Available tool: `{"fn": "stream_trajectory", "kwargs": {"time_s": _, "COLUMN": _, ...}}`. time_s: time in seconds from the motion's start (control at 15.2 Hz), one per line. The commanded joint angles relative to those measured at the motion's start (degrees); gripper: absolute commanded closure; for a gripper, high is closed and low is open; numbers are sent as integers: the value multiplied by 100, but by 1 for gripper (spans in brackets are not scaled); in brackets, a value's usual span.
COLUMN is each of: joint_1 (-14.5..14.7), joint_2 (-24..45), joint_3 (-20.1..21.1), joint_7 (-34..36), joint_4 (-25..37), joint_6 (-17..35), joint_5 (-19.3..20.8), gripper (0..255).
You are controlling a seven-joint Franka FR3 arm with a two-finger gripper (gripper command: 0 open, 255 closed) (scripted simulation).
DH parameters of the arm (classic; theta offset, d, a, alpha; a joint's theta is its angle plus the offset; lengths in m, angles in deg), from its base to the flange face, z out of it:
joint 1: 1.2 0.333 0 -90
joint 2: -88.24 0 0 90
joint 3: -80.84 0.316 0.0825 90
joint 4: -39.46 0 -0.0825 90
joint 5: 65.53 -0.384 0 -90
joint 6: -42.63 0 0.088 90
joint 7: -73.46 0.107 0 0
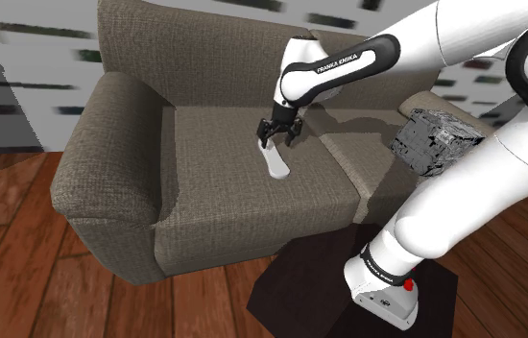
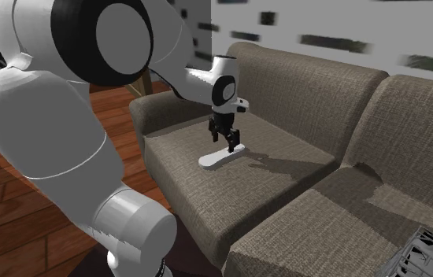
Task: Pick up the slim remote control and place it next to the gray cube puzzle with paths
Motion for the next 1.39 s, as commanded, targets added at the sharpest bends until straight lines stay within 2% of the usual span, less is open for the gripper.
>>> {"fn": "stream_trajectory", "kwargs": {"time_s": 0.0, "joint_1": -8, "joint_2": 162, "joint_3": -5, "joint_7": 33, "joint_4": -24, "joint_6": 201, "joint_5": -12, "gripper": 0}}
{"fn": "stream_trajectory", "kwargs": {"time_s": 0.4, "joint_1": -2, "joint_2": 455, "joint_3": -2, "joint_7": 25, "joint_4": -193, "joint_6": 663, "joint_5": -25, "gripper": 0}}
{"fn": "stream_trajectory", "kwargs": {"time_s": 0.86, "joint_1": -2, "joint_2": 455, "joint_3": -2, "joint_7": 24, "joint_4": -192, "joint_6": 662, "joint_5": -25, "gripper": 0}}
{"fn": "stream_trajectory", "kwargs": {"time_s": 0.92, "joint_1": -2, "joint_2": 455, "joint_3": -2, "joint_7": 24, "joint_4": -192, "joint_6": 662, "joint_5": -25, "gripper": 255}}
{"fn": "stream_trajectory", "kwargs": {"time_s": 1.32, "joint_1": -2, "joint_2": 454, "joint_3": -2, "joint_7": 25, "joint_4": -193, "joint_6": 662, "joint_5": -25, "gripper": 255}}
